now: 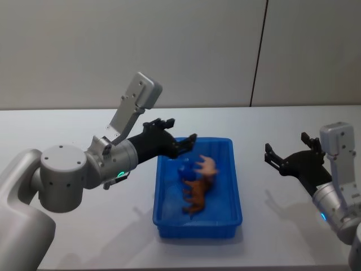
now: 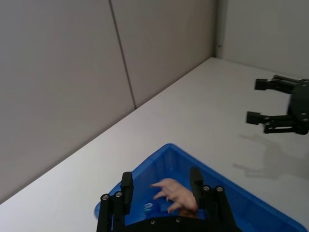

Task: Pick up the two dolls from the table and place them into the box.

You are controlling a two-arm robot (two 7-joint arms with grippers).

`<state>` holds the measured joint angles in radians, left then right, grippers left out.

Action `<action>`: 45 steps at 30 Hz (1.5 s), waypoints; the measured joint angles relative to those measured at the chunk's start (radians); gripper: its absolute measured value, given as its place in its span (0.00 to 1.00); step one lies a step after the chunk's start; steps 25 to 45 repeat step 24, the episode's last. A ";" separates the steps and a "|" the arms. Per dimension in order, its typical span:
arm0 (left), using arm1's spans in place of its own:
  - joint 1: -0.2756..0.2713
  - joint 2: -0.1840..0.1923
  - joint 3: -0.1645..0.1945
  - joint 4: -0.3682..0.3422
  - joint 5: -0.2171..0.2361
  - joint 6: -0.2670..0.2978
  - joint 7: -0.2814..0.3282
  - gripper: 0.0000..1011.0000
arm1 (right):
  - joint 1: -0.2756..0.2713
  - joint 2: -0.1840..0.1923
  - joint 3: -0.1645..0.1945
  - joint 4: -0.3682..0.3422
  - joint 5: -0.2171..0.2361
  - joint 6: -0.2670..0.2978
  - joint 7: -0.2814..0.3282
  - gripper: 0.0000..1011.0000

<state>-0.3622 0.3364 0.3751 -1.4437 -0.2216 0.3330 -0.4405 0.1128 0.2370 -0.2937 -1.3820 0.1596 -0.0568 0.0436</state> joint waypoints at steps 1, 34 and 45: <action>-0.003 -0.001 0.001 0.003 -0.001 -0.006 -0.015 0.72 | 0.000 0.000 0.000 0.000 0.000 0.000 0.000 0.99; -0.079 -0.043 0.024 0.103 -0.037 -0.114 -0.281 0.99 | 0.000 0.000 0.000 0.000 0.000 0.000 0.000 0.99; -0.079 -0.043 0.024 0.103 -0.037 -0.114 -0.281 0.99 | 0.000 0.000 0.000 0.000 0.000 0.000 0.000 0.99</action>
